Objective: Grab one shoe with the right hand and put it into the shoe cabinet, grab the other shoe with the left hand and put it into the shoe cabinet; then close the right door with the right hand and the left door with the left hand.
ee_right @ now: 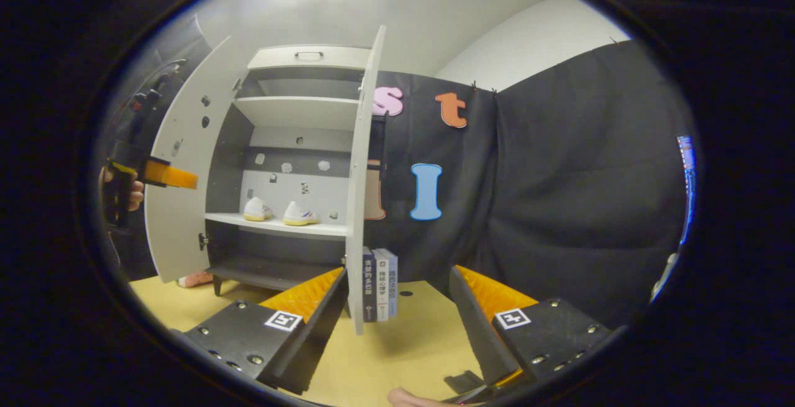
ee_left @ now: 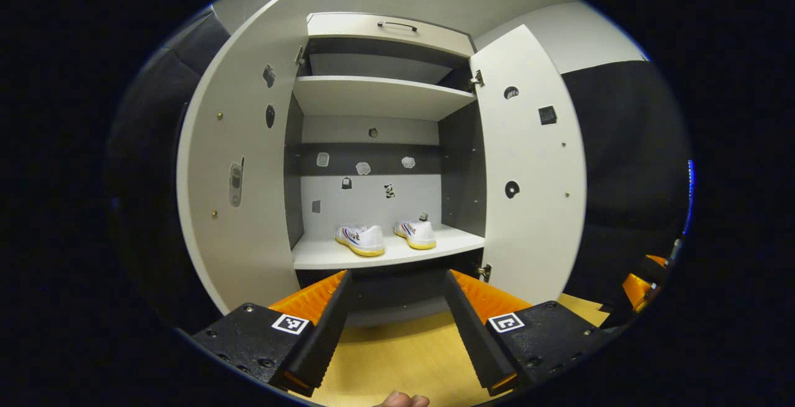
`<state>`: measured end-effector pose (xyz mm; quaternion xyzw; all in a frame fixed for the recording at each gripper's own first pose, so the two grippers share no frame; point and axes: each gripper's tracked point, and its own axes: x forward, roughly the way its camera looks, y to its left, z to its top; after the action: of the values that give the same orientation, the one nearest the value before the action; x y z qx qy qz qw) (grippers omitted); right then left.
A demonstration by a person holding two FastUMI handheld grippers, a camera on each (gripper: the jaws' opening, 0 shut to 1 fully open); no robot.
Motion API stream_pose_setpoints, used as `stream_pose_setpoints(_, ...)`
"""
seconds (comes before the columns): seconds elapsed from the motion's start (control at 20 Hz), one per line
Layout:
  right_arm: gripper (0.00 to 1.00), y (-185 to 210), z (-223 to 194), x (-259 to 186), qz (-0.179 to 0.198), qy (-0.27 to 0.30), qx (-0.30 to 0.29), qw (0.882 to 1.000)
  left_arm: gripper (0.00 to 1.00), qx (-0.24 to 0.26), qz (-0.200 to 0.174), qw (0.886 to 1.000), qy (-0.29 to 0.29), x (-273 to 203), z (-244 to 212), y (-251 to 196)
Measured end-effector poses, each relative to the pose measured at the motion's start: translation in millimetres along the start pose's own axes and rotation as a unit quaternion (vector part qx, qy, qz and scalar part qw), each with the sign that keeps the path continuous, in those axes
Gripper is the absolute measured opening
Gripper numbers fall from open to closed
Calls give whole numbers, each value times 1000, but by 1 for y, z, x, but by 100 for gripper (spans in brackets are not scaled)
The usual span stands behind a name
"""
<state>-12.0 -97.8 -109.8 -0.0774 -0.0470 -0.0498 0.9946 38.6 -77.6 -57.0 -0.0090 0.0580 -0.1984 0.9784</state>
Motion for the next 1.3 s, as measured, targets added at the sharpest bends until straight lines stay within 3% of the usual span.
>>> stream_pose_setpoints(0.25,97,-63,28,40,-18,4,-15,1000,90,2,-19,1000,-22,-58,-17,-12)
stream_pose_setpoints(0.35,97,-87,41,62,-31,8,-19,999,89,1,-11,1000,-28,-78,-24,-5)
stream_pose_setpoints(0.55,97,-110,58,111,-30,11,4,999,89,2,-12,999,-53,-107,-24,8)
stream_pose_setpoints(0.75,97,-103,62,160,-10,35,50,998,90,27,21,997,-70,-126,-26,44)
stream_pose_setpoints(0.95,100,-71,74,195,15,37,69,997,89,25,64,996,-65,-133,-31,88)
stream_pose_setpoints(1.3,96,-2,66,199,69,66,63,993,89,10,96,994,-53,-140,-42,130)
